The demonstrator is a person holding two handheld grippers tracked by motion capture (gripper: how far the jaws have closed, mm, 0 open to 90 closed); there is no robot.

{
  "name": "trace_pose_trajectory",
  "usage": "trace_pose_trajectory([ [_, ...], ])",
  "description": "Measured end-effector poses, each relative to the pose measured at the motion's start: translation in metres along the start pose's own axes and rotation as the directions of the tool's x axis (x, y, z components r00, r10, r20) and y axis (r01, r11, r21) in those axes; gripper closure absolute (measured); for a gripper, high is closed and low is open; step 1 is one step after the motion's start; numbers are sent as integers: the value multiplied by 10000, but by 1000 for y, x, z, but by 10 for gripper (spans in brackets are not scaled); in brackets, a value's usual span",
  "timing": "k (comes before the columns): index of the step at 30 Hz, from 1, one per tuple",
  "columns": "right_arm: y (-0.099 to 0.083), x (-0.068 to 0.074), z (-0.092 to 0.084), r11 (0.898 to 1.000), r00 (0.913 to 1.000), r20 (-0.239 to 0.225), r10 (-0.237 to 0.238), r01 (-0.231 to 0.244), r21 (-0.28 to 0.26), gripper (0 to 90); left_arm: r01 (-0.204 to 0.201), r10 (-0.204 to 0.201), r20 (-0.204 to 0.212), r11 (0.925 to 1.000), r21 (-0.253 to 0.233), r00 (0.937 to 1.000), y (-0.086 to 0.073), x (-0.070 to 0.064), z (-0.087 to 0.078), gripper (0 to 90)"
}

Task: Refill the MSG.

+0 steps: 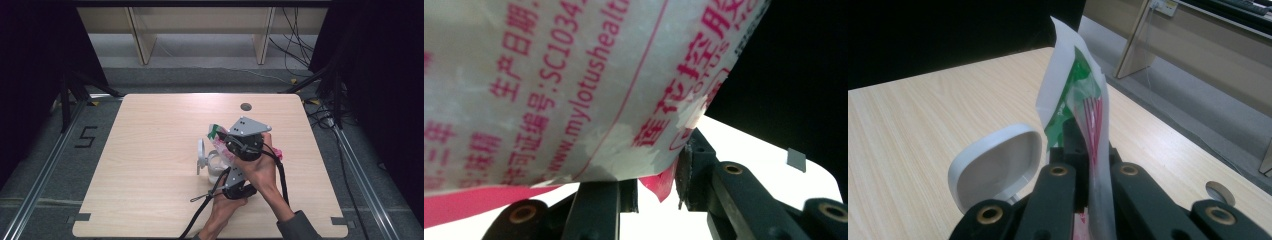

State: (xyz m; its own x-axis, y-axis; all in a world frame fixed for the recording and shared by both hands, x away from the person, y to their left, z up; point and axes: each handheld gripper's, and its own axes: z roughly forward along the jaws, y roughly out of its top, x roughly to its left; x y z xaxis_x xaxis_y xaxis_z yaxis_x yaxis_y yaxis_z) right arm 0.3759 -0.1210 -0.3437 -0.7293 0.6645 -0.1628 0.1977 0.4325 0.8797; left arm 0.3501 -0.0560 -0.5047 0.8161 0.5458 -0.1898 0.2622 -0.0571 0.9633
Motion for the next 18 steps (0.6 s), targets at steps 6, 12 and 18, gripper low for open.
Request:
trace_pose_trajectory([
  [6, 1, -1, 0, 9999, 9999, 37, -144, 144, -44, 900, 57, -58, -47, 9999, -139, 10000, 0, -1, 1, 730],
  [12, 2, -3, 1, 10000, 10000, -44, -17, 17, 16, 900, 25, -25, -66, 9999, -117, 10000, 0, -1, 2, 730],
  [18, 2, -6, 2, 10000, 10000, 39, -60, 60, -68, 900, -145, 144, -151, 9998, -106, 9998, 0, -2, 3, 730],
])
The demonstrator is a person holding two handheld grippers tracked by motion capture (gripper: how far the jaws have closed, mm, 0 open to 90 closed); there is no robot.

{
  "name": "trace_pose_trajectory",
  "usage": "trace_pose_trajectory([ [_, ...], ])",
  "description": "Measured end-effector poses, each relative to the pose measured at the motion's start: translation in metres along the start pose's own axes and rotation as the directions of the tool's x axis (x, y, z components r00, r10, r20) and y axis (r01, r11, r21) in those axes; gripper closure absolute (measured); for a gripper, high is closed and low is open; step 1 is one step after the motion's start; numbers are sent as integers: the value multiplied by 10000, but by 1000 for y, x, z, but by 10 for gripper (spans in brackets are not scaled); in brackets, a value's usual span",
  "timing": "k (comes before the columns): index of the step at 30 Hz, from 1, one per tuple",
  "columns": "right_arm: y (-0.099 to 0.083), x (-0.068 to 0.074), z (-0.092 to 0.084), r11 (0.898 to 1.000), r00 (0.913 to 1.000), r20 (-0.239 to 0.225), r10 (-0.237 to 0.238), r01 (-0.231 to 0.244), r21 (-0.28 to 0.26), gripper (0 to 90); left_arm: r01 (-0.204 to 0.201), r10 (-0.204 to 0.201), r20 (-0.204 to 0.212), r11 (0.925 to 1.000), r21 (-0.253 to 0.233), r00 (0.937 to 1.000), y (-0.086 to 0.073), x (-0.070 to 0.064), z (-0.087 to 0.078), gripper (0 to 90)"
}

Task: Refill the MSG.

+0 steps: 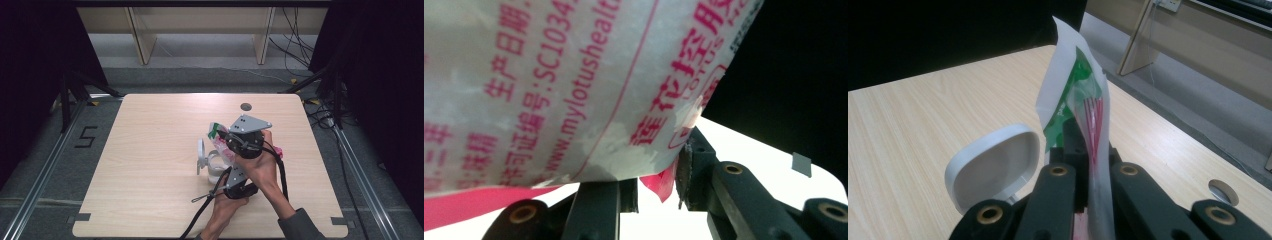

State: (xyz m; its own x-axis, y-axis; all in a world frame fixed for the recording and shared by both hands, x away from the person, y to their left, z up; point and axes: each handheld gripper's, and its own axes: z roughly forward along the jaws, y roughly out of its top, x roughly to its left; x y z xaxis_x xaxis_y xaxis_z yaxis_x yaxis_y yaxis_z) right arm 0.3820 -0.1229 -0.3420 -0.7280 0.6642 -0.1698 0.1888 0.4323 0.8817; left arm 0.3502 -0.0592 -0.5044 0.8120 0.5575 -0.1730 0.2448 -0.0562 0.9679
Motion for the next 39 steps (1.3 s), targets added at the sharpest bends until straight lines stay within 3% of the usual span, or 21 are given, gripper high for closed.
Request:
trace_pose_trajectory([
  [2, 0, 1, 0, 9998, 9997, -187, 136, -133, 149, 900, -30, 30, -49, 10000, -54, 10000, 0, 0, 0, 731],
  [10, 1, 1, 0, 9995, 9999, -82, 100, -98, 307, 900, -256, 256, 14, 9996, -94, 9997, -1, -3, 0, 732],
  [14, 1, -1, 1, 9997, 9998, 127, -128, 125, 197, 900, -230, 230, 14, 9996, -141, 9997, -2, -3, 0, 733],
  [15, 2, 0, 1, 9995, 10000, 64, 71, -73, 322, 900, -195, 195, 22, 9996, -193, 9998, -2, -3, 0, 733],
  [16, 3, -1, 3, 9995, 9997, 133, -193, 190, 256, 900, -163, 164, 39, 9997, -208, 9999, -2, -2, 0, 732],
  [18, 3, 1, 4, 9987, 10000, -38, 91, -89, 499, 900, -97, 101, 117, 9996, -273, 9999, -1, -1, 1, 733],
  [21, 4, 1, 5, 9993, 9997, 204, -123, 116, 343, 900, -96, 99, 86, 9995, -286, 9999, 0, 0, 1, 733],
  [25, 5, 2, 5, 9986, 10000, 54, 31, -34, 528, 900, 21, -18, 91, 9995, -322, 10000, 0, 1, 2, 734],
  [27, 5, 2, 7, 9989, 9997, 150, -195, 189, 433, 900, 53, -49, 104, 9994, -341, 9999, 0, 1, 2, 734],
  [31, 6, 3, 6, 9996, 9996, 229, -166, 160, 254, 900, -8, 11, 88, 9994, -344, 10000, 1, 3, 2, 734],
  [34, 6, 4, 7, 9987, 9999, 91, -112, 107, 507, 900, -16, 20, 109, 9994, -355, 9999, 1, 3, 2, 734],
  [36, 7, 4, 7, 9991, 9998, 149, -91, 85, 409, 900, 22, -19, 95, 9993, -374, 10000, 1, 3, 2, 734],
  [37, 7, 3, 7, 9992, 9991, 316, -298, 290, 264, 900, 40, -36, 127, 9993, -378, 9999, 2, 4, 2, 734],
  [39, 7, 4, 7, 9989, 9995, 150, -283, 277, 382, 900, 43, -38, 134, 9992, -399, 9999, 2, 4, 2, 735],
])
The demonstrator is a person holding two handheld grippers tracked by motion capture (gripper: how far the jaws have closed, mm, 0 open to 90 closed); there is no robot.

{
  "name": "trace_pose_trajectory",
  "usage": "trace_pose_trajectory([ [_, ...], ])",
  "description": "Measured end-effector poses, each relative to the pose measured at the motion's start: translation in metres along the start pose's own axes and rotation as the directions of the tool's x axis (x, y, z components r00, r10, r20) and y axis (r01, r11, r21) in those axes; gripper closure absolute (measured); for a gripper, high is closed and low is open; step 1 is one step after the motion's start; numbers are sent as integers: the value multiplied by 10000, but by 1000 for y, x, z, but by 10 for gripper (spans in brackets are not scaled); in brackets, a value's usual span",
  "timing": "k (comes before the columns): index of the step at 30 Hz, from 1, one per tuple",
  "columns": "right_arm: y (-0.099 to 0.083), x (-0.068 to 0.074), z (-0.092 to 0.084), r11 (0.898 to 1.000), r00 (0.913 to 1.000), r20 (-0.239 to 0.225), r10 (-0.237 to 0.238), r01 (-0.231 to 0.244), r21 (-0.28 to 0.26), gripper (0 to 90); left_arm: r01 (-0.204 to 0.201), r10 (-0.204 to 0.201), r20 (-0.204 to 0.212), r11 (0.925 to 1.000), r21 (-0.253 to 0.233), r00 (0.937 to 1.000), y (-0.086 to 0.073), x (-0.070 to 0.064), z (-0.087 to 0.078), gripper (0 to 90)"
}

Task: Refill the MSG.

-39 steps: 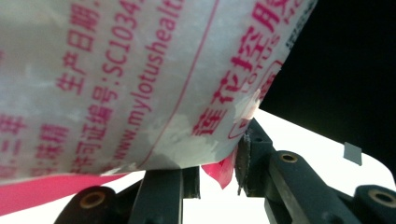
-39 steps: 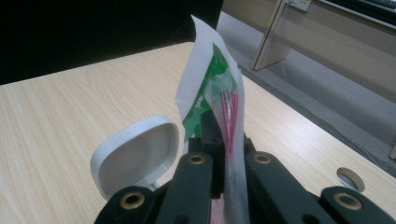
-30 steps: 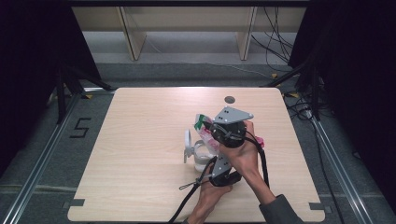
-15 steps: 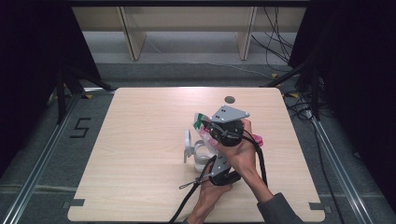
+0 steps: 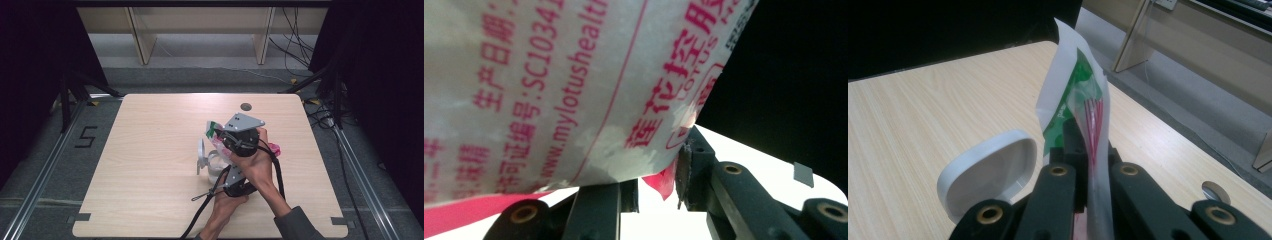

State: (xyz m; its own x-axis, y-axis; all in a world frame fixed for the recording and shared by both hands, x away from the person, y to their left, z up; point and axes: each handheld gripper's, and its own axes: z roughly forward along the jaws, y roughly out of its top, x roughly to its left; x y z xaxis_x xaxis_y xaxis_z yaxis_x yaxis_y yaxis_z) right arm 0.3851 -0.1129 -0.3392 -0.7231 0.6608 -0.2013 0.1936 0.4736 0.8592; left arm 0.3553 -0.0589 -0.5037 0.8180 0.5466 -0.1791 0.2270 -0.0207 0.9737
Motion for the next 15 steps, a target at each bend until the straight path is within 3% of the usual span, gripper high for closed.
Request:
trace_pose_trajectory([
  [6, 1, 1, 1, 9999, 9998, 106, 162, -162, -27, 900, 5, -5, 28, 10000, -14, 10000, 0, 1, 0, 735],
  [10, 0, 0, 2, 9994, 9993, 132, -337, 337, 20, 900, 71, -71, 33, 10000, -69, 10000, -1, 1, 0, 734],
  [11, 0, 1, 2, 9999, 9999, 54, -124, 124, -39, 900, 32, -32, 56, 10000, -12, 10000, 0, 1, 0, 734],
  [15, 0, 1, 2, 9998, 9998, 71, -167, 166, 54, 900, 141, -140, 75, 9999, -93, 9999, -1, 1, 1, 735],
])
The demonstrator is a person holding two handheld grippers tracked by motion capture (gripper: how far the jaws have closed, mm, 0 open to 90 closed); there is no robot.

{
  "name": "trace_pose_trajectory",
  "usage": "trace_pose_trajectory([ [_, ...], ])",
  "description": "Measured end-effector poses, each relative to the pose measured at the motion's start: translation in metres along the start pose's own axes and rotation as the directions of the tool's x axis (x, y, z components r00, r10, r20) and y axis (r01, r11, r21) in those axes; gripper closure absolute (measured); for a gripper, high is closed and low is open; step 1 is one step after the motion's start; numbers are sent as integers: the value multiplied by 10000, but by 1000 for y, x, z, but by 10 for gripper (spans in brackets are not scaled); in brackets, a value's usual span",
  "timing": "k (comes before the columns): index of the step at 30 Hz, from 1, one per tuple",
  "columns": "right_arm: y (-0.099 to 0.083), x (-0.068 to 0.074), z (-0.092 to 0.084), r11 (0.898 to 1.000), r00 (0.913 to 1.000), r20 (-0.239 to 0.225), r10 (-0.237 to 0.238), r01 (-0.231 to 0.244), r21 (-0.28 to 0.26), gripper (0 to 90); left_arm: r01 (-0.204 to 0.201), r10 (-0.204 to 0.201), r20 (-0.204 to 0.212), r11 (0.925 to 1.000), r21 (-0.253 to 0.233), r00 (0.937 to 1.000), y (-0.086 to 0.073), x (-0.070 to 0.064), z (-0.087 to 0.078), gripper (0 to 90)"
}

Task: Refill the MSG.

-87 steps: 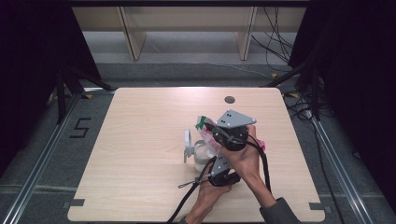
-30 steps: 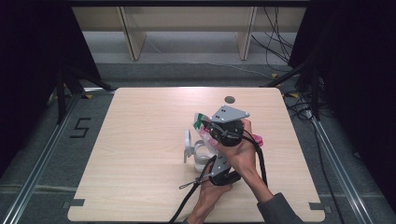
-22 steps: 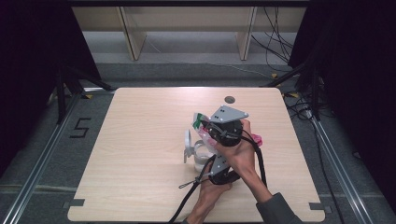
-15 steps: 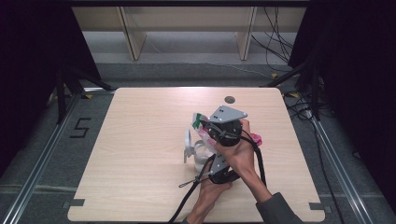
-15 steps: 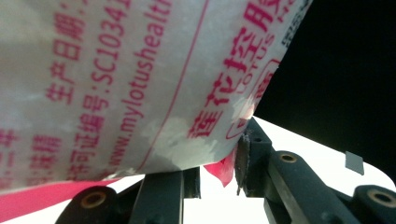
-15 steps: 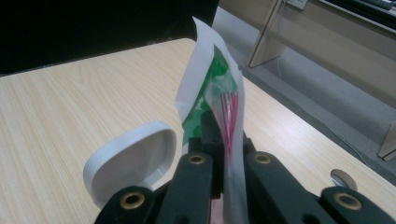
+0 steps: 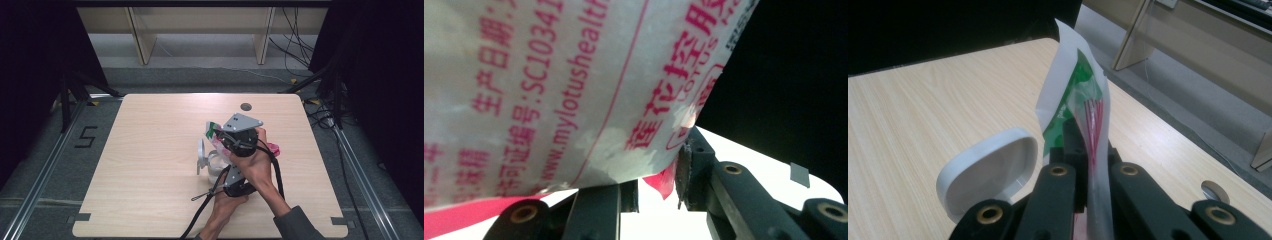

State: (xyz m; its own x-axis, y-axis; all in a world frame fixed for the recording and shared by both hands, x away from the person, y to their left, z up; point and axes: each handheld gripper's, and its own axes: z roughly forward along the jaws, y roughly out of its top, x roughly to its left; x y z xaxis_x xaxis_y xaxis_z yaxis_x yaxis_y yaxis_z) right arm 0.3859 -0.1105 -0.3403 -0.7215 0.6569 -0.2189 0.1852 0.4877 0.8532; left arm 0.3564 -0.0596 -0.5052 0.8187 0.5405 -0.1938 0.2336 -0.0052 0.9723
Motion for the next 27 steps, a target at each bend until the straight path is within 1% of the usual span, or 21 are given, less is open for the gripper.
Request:
trace_pose_trajectory([
  [1, 0, 0, 0, 10000, 9999, 61, -84, 84, 30, 900, 3, -3, 16, 10000, 15, 10000, 0, 0, 0, 734],
  [2, 0, 1, 0, 9997, 9998, 12, 216, -216, 86, 900, -49, 49, 30, 10000, -6, 10000, 0, 1, 0, 734],
  [3, 0, 0, -1, 9994, 9994, -148, 313, -311, 135, 900, -107, 107, -7, 9999, 88, 9999, 1, 1, -2, 734],
  [4, 0, -2, 0, 9998, 9999, -14, 169, -169, -79, 900, -115, 115, -12, 9999, 99, 9999, 1, 1, -2, 734],
  [5, 0, -1, 0, 9998, 9999, -20, 160, -160, -121, 900, -90, 90, -32, 10000, 41, 10000, 0, 1, -1, 734],
  [6, 0, 0, 0, 9999, 9998, -106, 166, -166, -2, 900, -73, 73, -33, 10000, -23, 10000, 0, 1, -1, 734],
  [7, 0, 0, 1, 10000, 10000, -28, 57, -57, -12, 900, -108, 108, -59, 9999, -43, 9999, 0, 0, -1, 734],
  [8, 1, 0, 1, 10000, 10000, -9, 70, -70, 38, 900, -166, 165, -102, 9999, -21, 9998, 0, -1, -1, 734],
  [11, 1, -1, 1, 9996, 9994, -210, 273, -272, 49, 900, -136, 135, -105, 9999, -8, 9999, 0, 0, 0, 734],
  [12, 1, -1, 2, 9999, 9997, -168, 148, -148, -9, 900, -133, 132, -59, 9999, -56, 9999, 0, 1, 1, 735],
  [13, 1, -1, 2, 9997, 9996, -166, 234, -233, 31, 900, -121, 120, -65, 9999, -80, 9999, 0, 0, 1, 735],
  [14, 1, 0, 2, 9994, 9991, -287, 324, -320, 137, 900, -149, 148, -73, 9998, -93, 9999, 0, 0, 1, 735],
  [15, 1, -2, 3, 9995, 9994, -132, 311, -313, -94, 900, -192, 191, -127, 9998, -34, 9997, 1, 0, 0, 735],
  [16, 1, -2, 1, 9983, 9977, -356, 581, -583, -37, 900, -213, 212, -167, 9998, -50, 9996, 1, 0, 0, 735],
  [18, 1, -2, 0, 9979, 9976, -352, 596, -604, -236, 900, -163, 161, -118, 9996, -225, 9998, 1, 0, 1, 735],
  [19, 2, -2, -1, 9980, 9969, -499, 612, -618, -120, 900, -185, 183, -92, 9996, -219, 9998, 1, 0, 1, 736],
  [20, 2, -2, -1, 9984, 9974, -455, 562, -567, -88, 900, -203, 202, -89, 9997, -140, 9998, 1, -1, 0, 736],
  [22, 2, -2, -1, 9978, 9967, -473, 659, -664, -75, 900, -208, 206, -105, 9996, -179, 9997, 1, -1, 0, 736],
  [23, 2, -3, -3, 9975, 9967, -451, 679, -686, -141, 900, -212, 209, -134, 9995, -221, 9997, 1, 0, 0, 736],
  [24, 2, -4, -3, 9969, 9968, -366, 712, -723, -297, 900, -227, 225, -143, 9997, -120, 9996, 1, -1, 0, 736],
  [27, 2, -6, -2, 9970, 9962, -416, 764, -768, -101, 900, -204, 202, -196, 9998, -70, 9996, 0, -2, 0, 735],
])
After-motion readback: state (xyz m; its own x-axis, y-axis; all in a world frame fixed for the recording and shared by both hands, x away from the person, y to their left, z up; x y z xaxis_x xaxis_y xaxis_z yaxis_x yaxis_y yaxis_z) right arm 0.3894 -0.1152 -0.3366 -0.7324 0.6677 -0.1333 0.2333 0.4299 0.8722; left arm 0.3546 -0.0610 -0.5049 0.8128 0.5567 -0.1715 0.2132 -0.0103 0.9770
